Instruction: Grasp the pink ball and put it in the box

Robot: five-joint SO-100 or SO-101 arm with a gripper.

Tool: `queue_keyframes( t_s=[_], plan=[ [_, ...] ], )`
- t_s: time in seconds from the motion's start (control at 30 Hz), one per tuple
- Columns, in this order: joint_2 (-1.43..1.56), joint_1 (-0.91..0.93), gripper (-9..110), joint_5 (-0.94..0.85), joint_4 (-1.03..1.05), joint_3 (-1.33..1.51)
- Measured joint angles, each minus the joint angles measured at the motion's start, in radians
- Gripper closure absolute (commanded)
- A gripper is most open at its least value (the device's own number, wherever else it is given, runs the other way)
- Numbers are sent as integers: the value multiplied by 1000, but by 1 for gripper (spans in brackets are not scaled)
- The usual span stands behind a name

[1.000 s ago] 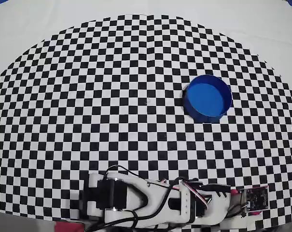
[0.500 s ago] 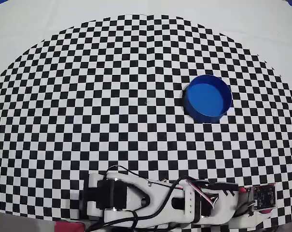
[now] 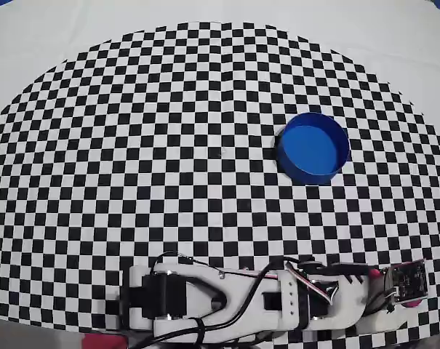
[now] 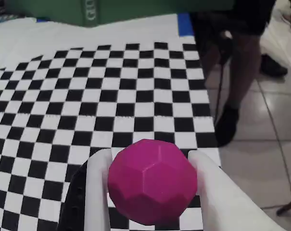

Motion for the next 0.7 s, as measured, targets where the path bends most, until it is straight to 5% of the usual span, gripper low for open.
queue_keyframes(
  t_s=[0.7],
  plan=[
    [253, -75, 101, 0, 222, -2]
  ],
)
